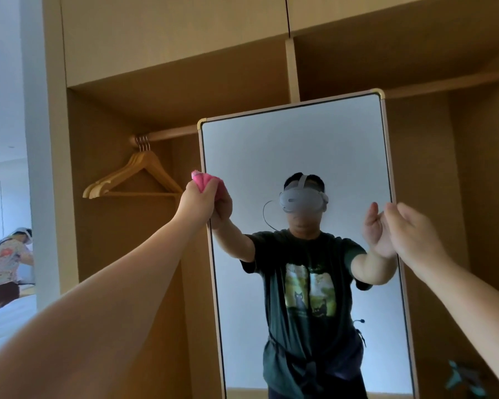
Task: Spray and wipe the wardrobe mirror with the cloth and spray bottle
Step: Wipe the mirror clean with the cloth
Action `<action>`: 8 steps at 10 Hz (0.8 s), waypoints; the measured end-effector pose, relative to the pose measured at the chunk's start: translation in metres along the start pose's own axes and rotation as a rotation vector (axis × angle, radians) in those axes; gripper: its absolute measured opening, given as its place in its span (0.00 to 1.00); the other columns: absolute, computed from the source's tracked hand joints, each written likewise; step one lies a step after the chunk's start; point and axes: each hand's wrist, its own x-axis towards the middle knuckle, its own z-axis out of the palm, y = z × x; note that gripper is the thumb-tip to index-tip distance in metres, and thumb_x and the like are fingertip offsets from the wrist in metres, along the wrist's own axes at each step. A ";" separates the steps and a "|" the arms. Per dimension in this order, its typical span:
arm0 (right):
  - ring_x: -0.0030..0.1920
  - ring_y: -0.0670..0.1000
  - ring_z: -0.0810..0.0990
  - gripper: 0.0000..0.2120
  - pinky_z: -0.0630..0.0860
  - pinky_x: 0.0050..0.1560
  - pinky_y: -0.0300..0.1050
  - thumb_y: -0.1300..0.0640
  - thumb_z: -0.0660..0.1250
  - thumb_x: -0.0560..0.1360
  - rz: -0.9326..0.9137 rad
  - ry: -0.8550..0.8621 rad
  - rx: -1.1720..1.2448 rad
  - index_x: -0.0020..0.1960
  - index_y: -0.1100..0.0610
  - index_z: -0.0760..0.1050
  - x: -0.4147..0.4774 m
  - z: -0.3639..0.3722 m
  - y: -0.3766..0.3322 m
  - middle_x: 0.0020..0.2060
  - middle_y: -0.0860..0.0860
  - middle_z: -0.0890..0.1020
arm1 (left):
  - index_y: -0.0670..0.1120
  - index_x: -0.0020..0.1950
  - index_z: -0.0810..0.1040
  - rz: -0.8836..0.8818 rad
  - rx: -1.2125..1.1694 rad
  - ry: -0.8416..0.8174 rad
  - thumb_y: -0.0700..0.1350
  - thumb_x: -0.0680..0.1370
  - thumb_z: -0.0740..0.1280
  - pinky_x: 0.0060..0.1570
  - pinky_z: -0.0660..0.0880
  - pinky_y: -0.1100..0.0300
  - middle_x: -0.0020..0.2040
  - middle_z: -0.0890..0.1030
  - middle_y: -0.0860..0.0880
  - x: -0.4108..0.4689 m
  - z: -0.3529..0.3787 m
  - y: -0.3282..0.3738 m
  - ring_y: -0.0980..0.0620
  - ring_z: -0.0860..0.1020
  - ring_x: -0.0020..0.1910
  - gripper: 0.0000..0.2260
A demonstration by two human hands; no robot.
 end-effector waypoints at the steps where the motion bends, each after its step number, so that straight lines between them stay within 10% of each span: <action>1: 0.42 0.59 0.73 0.19 0.69 0.44 0.49 0.51 0.55 0.83 0.012 -0.041 -0.011 0.45 0.66 0.71 -0.003 -0.001 0.006 0.36 0.56 0.76 | 0.43 0.51 0.76 -0.045 -0.116 0.048 0.51 0.81 0.60 0.58 0.75 0.48 0.48 0.80 0.44 -0.005 0.006 -0.010 0.43 0.79 0.51 0.12; 3: 0.49 0.66 0.77 0.23 0.72 0.53 0.59 0.50 0.53 0.83 0.019 0.006 -0.082 0.52 0.73 0.71 -0.007 0.003 0.006 0.45 0.69 0.77 | 0.39 0.32 0.72 0.069 -0.752 0.078 0.43 0.43 0.86 0.14 0.71 0.54 0.21 0.65 0.41 -0.019 0.017 -0.004 0.44 0.72 0.18 0.29; 4: 0.50 0.65 0.77 0.23 0.72 0.56 0.61 0.50 0.53 0.83 0.027 -0.026 -0.094 0.53 0.72 0.70 -0.009 0.001 0.006 0.47 0.68 0.77 | 0.44 0.26 0.69 -0.002 -0.891 0.218 0.40 0.34 0.84 0.15 0.72 0.58 0.19 0.63 0.51 -0.019 0.021 -0.002 0.54 0.71 0.16 0.31; 5: 0.50 0.62 0.77 0.22 0.73 0.57 0.61 0.49 0.53 0.83 0.036 -0.050 -0.101 0.52 0.70 0.70 -0.011 -0.002 0.012 0.45 0.65 0.77 | 0.40 0.46 0.79 -0.132 -0.149 0.090 0.48 0.78 0.67 0.41 0.79 0.59 0.34 0.80 0.49 -0.031 0.012 -0.009 0.54 0.80 0.34 0.11; 6: 0.49 0.60 0.78 0.22 0.74 0.56 0.60 0.48 0.53 0.83 0.050 -0.064 -0.113 0.53 0.68 0.71 -0.016 -0.001 0.019 0.45 0.63 0.78 | 0.39 0.49 0.78 -0.120 -0.105 0.180 0.50 0.83 0.54 0.38 0.73 0.71 0.43 0.79 0.42 -0.036 0.008 -0.022 0.54 0.77 0.39 0.18; 8: 0.48 0.58 0.78 0.22 0.74 0.54 0.58 0.48 0.53 0.83 0.087 -0.068 -0.143 0.52 0.67 0.72 -0.023 -0.001 0.037 0.44 0.62 0.78 | 0.43 0.56 0.77 -0.168 -0.067 0.085 0.52 0.82 0.55 0.56 0.74 0.52 0.49 0.81 0.44 -0.047 0.011 -0.054 0.46 0.79 0.52 0.16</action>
